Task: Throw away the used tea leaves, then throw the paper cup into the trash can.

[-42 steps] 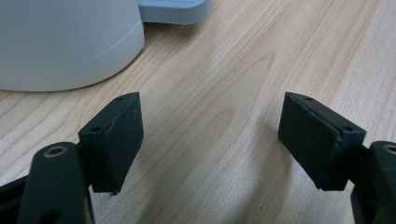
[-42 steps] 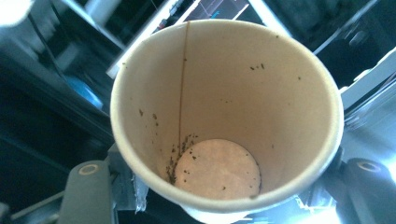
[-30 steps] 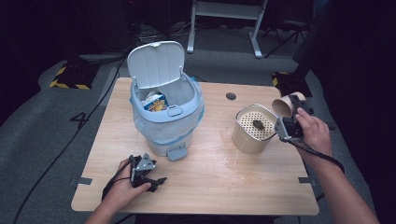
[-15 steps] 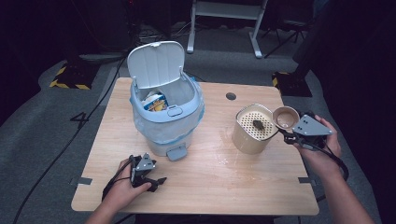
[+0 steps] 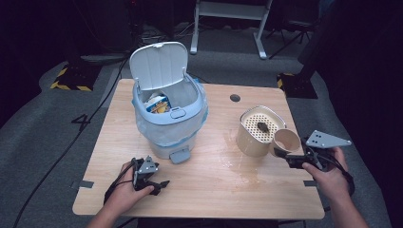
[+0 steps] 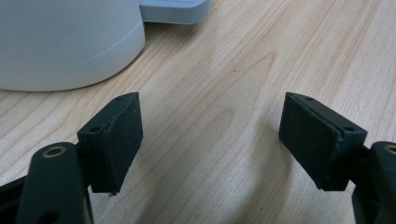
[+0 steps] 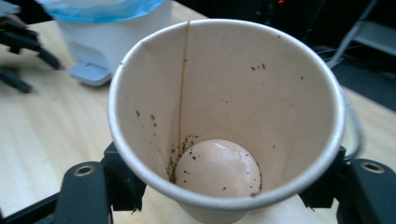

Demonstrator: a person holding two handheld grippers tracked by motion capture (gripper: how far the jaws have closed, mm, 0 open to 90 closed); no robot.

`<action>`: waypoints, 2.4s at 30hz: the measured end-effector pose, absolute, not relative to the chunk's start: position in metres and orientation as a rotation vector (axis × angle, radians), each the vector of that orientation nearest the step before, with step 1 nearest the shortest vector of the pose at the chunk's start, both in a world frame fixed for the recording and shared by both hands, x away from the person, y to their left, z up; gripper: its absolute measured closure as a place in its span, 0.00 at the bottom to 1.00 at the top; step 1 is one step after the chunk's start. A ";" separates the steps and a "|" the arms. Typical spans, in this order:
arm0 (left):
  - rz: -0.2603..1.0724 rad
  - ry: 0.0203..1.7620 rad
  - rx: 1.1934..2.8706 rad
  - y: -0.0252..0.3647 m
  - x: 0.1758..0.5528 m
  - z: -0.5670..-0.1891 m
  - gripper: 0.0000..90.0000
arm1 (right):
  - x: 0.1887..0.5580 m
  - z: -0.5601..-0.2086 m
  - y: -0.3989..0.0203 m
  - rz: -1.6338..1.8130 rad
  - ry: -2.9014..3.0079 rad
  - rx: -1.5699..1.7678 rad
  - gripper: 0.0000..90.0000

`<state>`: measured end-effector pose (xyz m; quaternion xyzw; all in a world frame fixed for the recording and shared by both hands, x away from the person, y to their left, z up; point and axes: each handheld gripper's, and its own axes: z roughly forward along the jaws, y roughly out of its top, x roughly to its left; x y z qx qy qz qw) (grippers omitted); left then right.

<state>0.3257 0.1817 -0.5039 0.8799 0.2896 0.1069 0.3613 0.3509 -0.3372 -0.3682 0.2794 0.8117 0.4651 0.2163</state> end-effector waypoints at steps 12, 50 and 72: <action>0.276 0.746 2.267 0.182 0.326 -0.504 0.24 | 0.352 -0.383 -0.323 1.371 2.362 0.731 0.35; 0.275 0.748 2.265 0.182 0.326 -0.504 0.24 | 0.414 -0.321 -0.273 1.470 2.468 0.643 0.34; 0.284 0.771 2.262 0.181 0.328 -0.504 0.23 | 0.454 -0.267 -0.201 1.448 2.435 0.556 0.33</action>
